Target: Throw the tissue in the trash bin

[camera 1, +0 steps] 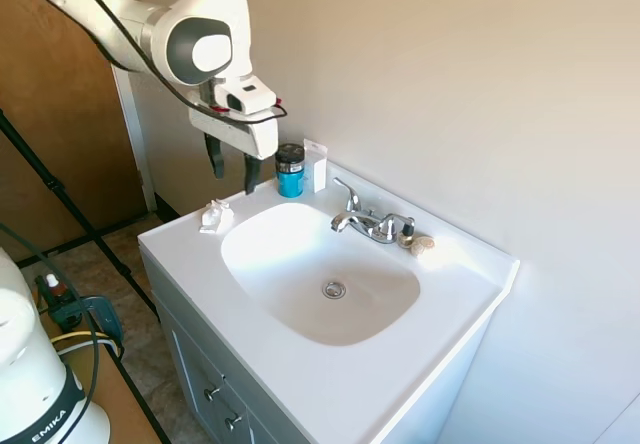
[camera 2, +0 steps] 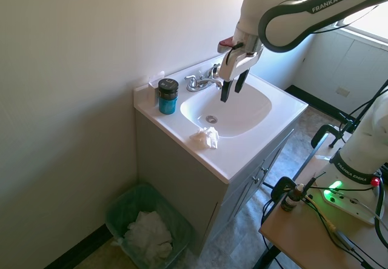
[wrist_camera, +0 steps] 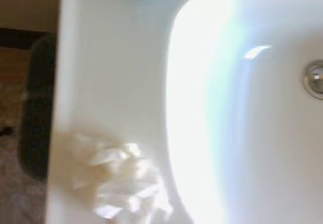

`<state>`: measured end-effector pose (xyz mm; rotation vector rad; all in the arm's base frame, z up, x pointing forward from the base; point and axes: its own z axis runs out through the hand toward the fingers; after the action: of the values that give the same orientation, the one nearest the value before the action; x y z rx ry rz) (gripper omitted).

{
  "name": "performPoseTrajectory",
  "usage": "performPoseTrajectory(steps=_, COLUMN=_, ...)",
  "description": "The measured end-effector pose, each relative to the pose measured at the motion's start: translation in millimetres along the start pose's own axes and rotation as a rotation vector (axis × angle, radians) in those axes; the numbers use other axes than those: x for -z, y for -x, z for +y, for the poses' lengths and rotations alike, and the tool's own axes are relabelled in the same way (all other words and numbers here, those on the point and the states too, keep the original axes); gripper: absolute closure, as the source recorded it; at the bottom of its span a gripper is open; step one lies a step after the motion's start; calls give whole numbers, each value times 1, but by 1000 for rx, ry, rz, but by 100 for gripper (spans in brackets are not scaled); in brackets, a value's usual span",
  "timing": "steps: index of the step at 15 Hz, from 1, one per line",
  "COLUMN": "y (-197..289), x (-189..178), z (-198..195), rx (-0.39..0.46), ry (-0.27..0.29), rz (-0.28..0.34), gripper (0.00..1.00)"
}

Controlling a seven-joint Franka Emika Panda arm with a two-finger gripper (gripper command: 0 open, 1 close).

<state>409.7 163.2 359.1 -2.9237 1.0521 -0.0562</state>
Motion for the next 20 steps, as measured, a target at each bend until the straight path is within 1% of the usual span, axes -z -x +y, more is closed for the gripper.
performPoseTrajectory(steps=1, y=14, x=-11, z=-15, rx=12, ry=7, rz=-7, gripper=0)
performPoseTrajectory(steps=3, y=32, x=-37, z=-35, rx=25, ry=40, rz=-12, gripper=0)
performPoseTrajectory(steps=5, y=34, x=-62, z=-48, rx=19, ry=68, rz=-19, gripper=0)
performPoseTrajectory(steps=7, y=31, x=-78, z=-55, rx=13, ry=82, rz=-30, gripper=0)
performPoseTrajectory(steps=8, y=28, x=-83, z=-58, rx=9, ry=84, rz=-31, gripper=100)
performPoseTrajectory(steps=13, y=20, x=-100, z=-66, rx=-16, ry=96, rz=-40, gripper=100)
performPoseTrajectory(steps=20, y=13, x=-104, z=-60, rx=-43, ry=104, rz=-47, gripper=100)
